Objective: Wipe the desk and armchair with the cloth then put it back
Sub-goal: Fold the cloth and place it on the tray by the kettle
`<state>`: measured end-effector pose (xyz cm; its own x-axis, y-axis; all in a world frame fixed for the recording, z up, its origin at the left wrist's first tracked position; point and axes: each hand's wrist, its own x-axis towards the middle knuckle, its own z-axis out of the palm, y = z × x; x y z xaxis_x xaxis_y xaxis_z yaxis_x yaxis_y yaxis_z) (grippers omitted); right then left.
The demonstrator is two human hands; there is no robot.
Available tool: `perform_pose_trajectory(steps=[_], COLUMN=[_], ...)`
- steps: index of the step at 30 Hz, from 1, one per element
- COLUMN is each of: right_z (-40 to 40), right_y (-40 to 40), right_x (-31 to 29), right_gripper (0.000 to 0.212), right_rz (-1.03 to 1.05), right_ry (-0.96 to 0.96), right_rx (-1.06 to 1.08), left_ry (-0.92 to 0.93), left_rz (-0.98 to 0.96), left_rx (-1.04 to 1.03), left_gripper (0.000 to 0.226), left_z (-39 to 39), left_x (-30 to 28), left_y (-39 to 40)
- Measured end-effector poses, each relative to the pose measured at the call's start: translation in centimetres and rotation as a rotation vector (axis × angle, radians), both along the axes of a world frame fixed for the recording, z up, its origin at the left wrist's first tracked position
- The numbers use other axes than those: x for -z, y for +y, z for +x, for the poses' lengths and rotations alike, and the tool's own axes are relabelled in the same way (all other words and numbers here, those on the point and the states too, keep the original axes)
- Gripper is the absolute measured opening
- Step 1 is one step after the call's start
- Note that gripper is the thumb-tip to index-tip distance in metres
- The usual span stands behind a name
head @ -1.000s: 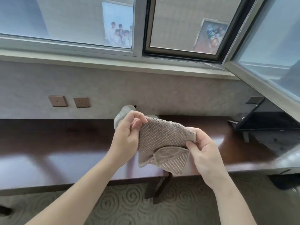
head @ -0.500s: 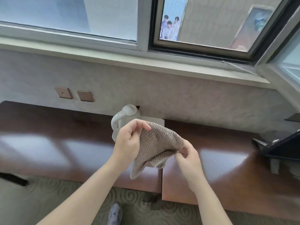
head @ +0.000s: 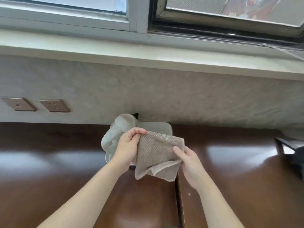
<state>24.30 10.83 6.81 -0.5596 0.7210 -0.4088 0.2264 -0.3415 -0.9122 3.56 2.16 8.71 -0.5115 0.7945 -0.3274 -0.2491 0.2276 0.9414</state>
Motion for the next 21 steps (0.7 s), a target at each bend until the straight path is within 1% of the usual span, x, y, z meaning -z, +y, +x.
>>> perform_pose_trajectory(steps=[2, 4, 5, 7, 8, 9, 10, 12, 13, 14, 15, 17, 19, 21], right_z=[-1.1, -2.6, -3.4, -4.7, -5.1, -5.4, -5.5, -5.4, -5.2, -5.1, -5.1, -5.5, -6.3, -7.5], right_y=[1.9, 3.6, 4.4, 5.8, 6.4, 6.9, 7.3, 7.9, 8.2, 8.4, 8.6, 8.9, 9.3, 9.7], right_x=[1.2, 2.6, 3.2, 4.1, 4.6, 5.0, 5.4, 6.2, 6.6, 7.1, 7.5, 8.1, 8.9, 10.1], right_gripper=[0.021, 0.019, 0.019, 0.015, 0.012, 0.014, 0.026, 0.063, 0.078, 0.088, 0.094, 0.099, 0.095, 0.089], right_rz=[-0.041, 0.013, 0.058, 0.151, 0.18, 0.192, 0.199, 0.208, 0.228, 0.261, 0.297, 0.349, 0.392, 0.441], right_ry=[-0.08, -0.244, -0.335, -0.477, -0.521, -0.541, -0.542, -0.524, -0.53, -0.545, -0.559, -0.563, -0.58, -0.615], right_rx=[0.072, 0.101, 0.105, 0.096, 0.081, 0.062, 0.032, -0.076, -0.15, -0.233, -0.312, -0.432, -0.476, -0.461], left_ry=[0.084, 0.191, 0.27, 0.478, 0.575, 0.649, 0.699, 0.765, 0.799, 0.844, 0.903, 0.993, 1.037, 1.054], left_rz=[-0.133, -0.185, -0.198, -0.206, -0.194, -0.178, -0.176, -0.209, -0.25, -0.308, -0.366, -0.459, -0.516, -0.552], left_rx=[0.043, 0.175, 0.247, 0.358, 0.386, 0.397, 0.404, 0.415, 0.432, 0.462, 0.497, 0.551, 0.555, 0.533], left_gripper=[0.039, 0.026, 0.024, 0.046, 0.054, 0.059, 0.063, 0.072, 0.078, 0.085, 0.093, 0.104, 0.106, 0.103], left_z=[-1.6, -2.4, -2.5, -2.4, -2.2, -2.1, -1.9, -1.7, -1.4, -1.1, -0.9, -0.2, 0.4, 0.8], left_x=[2.0, 3.9, 4.7, 6.4, 7.0, 7.5, 8.0, 9.1, 9.6, 10.1, 10.6, 11.8, 13.1, 14.3], left_y=[1.6, 2.7, 3.2, 4.0, 4.5, 5.0, 5.4, 6.4, 7.0, 7.4, 7.9, 8.8, 9.9, 11.0])
